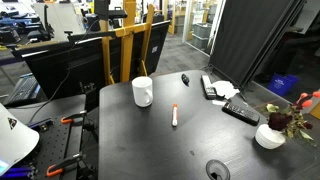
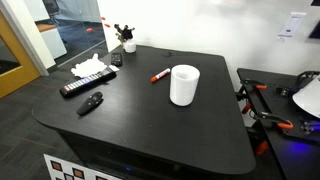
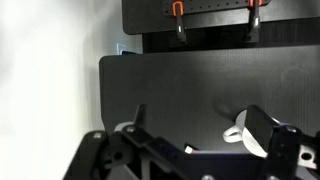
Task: Put the marker in the cup
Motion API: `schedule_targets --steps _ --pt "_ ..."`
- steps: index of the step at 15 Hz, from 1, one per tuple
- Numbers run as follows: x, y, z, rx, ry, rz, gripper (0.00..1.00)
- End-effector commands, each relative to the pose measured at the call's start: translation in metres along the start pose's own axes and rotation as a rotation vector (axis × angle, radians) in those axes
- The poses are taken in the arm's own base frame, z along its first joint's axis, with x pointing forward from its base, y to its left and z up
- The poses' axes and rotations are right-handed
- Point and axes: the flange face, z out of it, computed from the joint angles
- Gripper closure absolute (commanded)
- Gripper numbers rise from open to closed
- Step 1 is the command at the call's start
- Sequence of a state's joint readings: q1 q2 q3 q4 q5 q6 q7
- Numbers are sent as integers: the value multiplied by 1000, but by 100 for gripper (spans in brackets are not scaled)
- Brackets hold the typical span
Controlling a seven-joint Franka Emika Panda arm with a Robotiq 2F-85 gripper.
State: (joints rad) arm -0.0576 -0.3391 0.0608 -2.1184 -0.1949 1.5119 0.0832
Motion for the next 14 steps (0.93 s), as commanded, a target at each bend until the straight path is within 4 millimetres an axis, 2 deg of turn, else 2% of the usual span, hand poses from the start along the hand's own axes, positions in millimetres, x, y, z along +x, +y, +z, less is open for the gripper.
schedule_targets --steps 1,6,11,14 --pt "0 0 -1 0 -1 0 0" --pt "0 0 -1 0 -1 0 0" --pt "28 -3 -9 0 204 -211 0" --pt "52 3 -1 18 293 -342 0"
